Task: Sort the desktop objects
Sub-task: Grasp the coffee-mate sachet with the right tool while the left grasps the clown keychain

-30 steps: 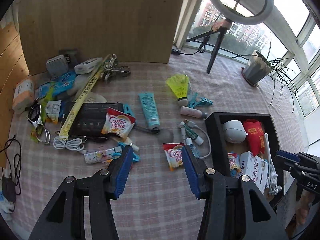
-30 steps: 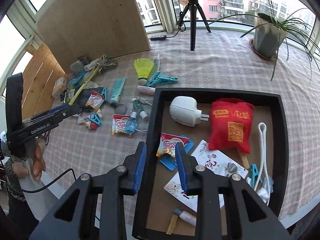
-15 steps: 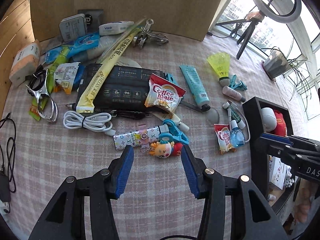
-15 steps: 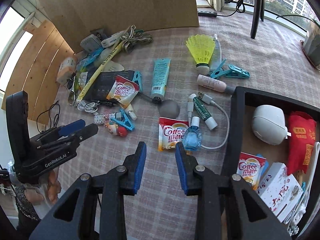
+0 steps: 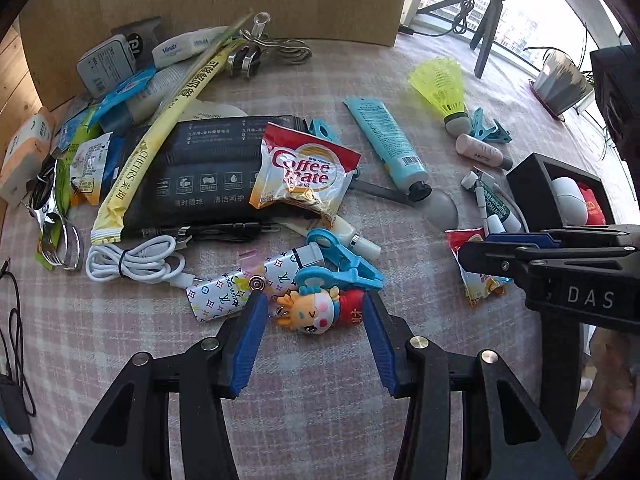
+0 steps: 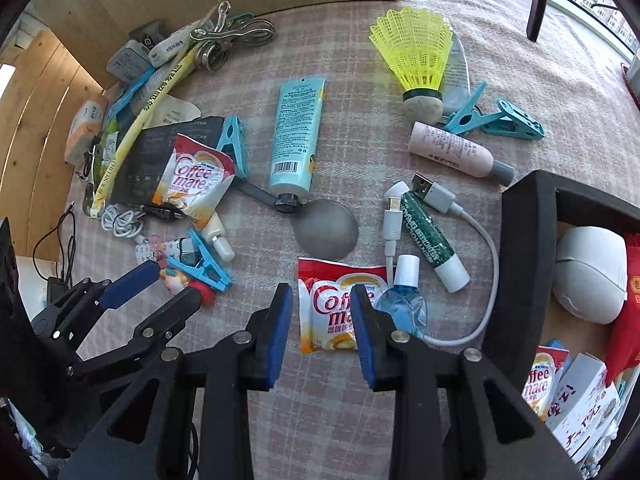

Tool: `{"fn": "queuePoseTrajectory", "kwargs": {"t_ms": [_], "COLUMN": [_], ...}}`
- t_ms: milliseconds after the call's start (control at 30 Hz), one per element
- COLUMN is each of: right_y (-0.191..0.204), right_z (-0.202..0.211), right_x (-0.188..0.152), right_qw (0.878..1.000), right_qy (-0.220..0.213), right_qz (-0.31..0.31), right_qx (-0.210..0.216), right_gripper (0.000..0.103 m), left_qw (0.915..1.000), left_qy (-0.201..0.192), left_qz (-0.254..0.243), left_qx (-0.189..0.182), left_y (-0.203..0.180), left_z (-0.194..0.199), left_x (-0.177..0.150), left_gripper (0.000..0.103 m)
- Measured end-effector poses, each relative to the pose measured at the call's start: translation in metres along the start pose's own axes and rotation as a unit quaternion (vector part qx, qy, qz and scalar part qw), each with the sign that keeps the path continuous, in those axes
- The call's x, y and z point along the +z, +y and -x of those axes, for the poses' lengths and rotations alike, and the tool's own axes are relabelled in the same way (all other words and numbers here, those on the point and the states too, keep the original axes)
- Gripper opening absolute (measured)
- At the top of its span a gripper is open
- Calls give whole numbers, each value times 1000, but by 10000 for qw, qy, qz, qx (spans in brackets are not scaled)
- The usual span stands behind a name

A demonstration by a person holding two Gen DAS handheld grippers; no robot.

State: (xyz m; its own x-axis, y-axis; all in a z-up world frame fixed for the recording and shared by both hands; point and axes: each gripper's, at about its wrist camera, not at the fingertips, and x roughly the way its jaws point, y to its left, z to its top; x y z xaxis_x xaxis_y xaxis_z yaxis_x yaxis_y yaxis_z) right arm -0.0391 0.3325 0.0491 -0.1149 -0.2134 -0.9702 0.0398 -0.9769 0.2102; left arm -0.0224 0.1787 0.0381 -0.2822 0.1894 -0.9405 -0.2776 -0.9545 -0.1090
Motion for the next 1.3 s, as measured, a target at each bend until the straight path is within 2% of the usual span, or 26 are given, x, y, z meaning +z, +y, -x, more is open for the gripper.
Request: {"fn": "queuePoseTrajectory", "kwargs": {"t_ms": [33,100,133,233,333,500,567,633,667,700,800,833,867,900,1000,1100,1200,1300], "right_y": [0,1,3,10,13,22,28,30,29,26,17,15,14,14,18,21,23,24], "right_z": [-3,-8,-10,-11,-13,-17,-18,-19,-17,-14,-11,-10,-9,-7,-3,-3,-5,-3], "right_x": [0,-2,-3,-8,-12,-19,-22,-23,-22,-21,-16,-15,-15,-15,-13,-12,-10,-7], "right_qw": [10000,9999,9999,9983,9967,9918,9884,9869,9878,9887,9933,9938,9943,9948,9954,9955,9956,9961], "right_qy": [39,98,103,49,68,168,123,78,42,4,31,32,20,10,-35,-51,-76,-130], "right_qz": [-4,43,113,407,610,1079,1257,1322,1252,1161,920,878,838,815,780,767,733,680], "right_qx": [-42,-20,-76,-415,-530,-666,-842,-925,-927,-950,-702,-681,-660,-616,-557,-558,-583,-540], "right_gripper": [31,44,46,48,52,61,61,60,54,43,41,40,37,33,25,22,22,19], "left_qw": [10000,10000,10000,9998,9992,9987,9985,9982,9981,9980,9969,9966,9967,9973,9982,9988,9992,9998], "left_qy": [-8,-21,-47,-102,-115,1,80,102,83,77,32,9,0,-23,-72,-97,60,-51], "left_qz": [-18,-36,-58,-10,115,116,109,161,179,213,411,417,387,341,240,200,142,12], "left_qx": [20,22,6,-168,-371,-503,-539,-575,-586,-597,-668,-717,-709,-650,-542,-432,-361,-166], "left_y": [-1,-1,-1,4,12,15,16,17,17,17,23,23,23,21,17,15,10,3], "left_z": [0,0,0,1,2,3,1,0,0,1,2,3,4,5,7,4,-8,-8], "left_x": [0,0,0,-1,-6,-12,-13,-17,-18,-18,-16,-16,-15,-15,-12,-7,-6,-6], "left_gripper": [46,46,46,38,37,37,31,31,31,31,32,37,43,45,46,48,48,45]}}
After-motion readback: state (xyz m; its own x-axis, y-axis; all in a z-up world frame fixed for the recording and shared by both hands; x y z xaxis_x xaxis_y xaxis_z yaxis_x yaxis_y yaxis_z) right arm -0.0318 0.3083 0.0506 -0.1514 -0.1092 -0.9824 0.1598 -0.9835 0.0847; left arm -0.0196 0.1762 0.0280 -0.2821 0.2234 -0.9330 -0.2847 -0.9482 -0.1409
